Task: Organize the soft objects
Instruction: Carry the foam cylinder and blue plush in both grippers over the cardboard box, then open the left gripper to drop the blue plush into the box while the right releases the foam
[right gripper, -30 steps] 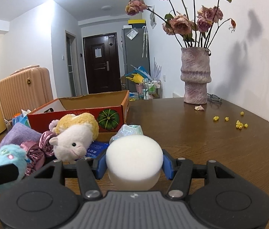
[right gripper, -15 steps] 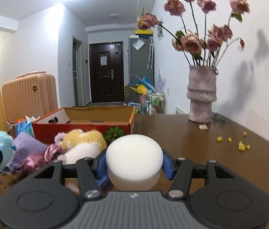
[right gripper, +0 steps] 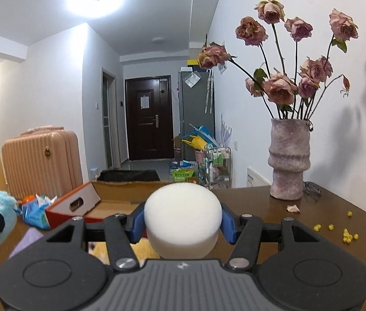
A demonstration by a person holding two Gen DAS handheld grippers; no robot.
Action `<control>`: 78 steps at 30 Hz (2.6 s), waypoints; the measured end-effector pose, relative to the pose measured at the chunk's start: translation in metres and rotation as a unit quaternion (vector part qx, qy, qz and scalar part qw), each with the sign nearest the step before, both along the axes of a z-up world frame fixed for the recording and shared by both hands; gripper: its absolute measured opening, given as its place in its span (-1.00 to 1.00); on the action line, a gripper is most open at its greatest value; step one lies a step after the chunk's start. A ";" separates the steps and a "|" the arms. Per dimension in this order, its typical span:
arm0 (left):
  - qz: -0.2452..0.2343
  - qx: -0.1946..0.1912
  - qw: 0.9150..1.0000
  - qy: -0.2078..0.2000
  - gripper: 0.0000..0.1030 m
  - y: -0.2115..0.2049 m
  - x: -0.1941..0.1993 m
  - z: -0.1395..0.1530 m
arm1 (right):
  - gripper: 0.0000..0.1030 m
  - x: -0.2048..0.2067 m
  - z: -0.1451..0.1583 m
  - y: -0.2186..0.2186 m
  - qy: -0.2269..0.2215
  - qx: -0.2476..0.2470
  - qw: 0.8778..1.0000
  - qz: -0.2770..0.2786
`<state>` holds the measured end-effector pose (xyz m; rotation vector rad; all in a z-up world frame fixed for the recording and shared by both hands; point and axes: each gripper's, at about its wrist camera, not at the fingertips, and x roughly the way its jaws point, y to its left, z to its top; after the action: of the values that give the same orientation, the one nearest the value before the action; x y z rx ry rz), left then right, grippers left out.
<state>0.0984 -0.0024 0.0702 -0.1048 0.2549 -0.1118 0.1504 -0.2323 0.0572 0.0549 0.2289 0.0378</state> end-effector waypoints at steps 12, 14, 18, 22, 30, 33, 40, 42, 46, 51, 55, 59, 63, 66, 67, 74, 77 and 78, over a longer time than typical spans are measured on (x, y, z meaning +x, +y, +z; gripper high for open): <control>0.023 -0.012 1.000 0.000 0.68 0.001 0.047 0.011 | 0.09 0.044 0.010 0.014 -0.010 0.015 1.000 -0.001; 0.030 -0.014 0.999 -0.006 0.68 0.001 0.054 0.014 | 0.10 0.051 0.010 0.015 -0.010 0.012 1.000 -0.001; 0.040 -0.017 0.999 -0.014 0.68 0.004 0.069 0.020 | 0.10 0.066 0.012 0.017 -0.009 0.010 1.000 -0.004; 0.047 -0.023 0.999 -0.010 0.68 0.007 0.086 0.022 | 0.10 0.080 0.012 0.018 -0.004 0.003 1.000 -0.004; 0.055 -0.020 0.998 -0.008 0.68 0.011 0.113 0.023 | 0.10 0.105 0.012 0.024 0.005 -0.012 1.000 -0.001; 0.060 -0.013 0.998 -0.007 0.68 0.011 0.123 0.023 | 0.10 0.116 0.012 0.026 0.010 -0.016 1.000 0.003; 0.060 -0.003 0.998 -0.004 0.68 0.013 0.146 0.021 | 0.10 0.139 0.012 0.033 0.025 -0.025 0.999 0.010; 0.060 0.000 0.998 -0.003 0.68 0.013 0.152 0.021 | 0.10 0.146 0.011 0.036 0.031 -0.030 0.999 0.011; 0.060 0.007 0.998 -0.005 0.68 0.013 0.165 0.021 | 0.10 0.160 0.008 0.039 0.045 -0.040 0.998 0.014; 0.057 0.018 0.998 0.002 0.68 0.012 0.182 0.018 | 0.10 0.178 0.003 0.044 0.065 -0.056 0.996 0.015; 0.053 0.028 0.998 0.010 0.68 0.010 0.198 0.014 | 0.10 0.192 -0.004 0.048 0.080 -0.070 0.994 0.015; 0.050 0.042 0.998 0.025 0.68 0.005 0.219 0.005 | 0.11 0.205 -0.011 0.052 0.093 -0.082 0.992 0.018; 0.047 0.054 0.996 0.047 0.68 0.000 0.238 -0.006 | 0.11 0.215 -0.022 0.060 0.105 -0.092 0.990 0.024; 0.052 0.064 0.995 0.056 0.68 -0.002 0.245 -0.015 | 0.11 0.220 -0.031 0.067 0.106 -0.100 0.989 0.032; 0.054 0.066 0.995 0.059 0.68 -0.002 0.247 -0.018 | 0.11 0.220 -0.034 0.070 0.105 -0.105 0.988 0.035; 0.065 0.073 0.993 0.058 0.69 -0.004 0.249 -0.027 | 0.11 0.219 -0.046 0.078 0.105 -0.116 0.987 0.030; 0.063 0.075 0.993 0.061 0.69 -0.005 0.250 -0.029 | 0.11 0.219 -0.053 0.083 0.107 -0.127 0.986 0.025; 0.063 0.073 0.993 0.062 0.69 -0.004 0.250 -0.029 | 0.11 0.219 -0.055 0.084 0.108 -0.128 0.985 0.026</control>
<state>0.3488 -0.0069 0.0417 0.0178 0.3790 0.0386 0.3690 -0.1486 0.0026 -0.2051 0.4507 0.0532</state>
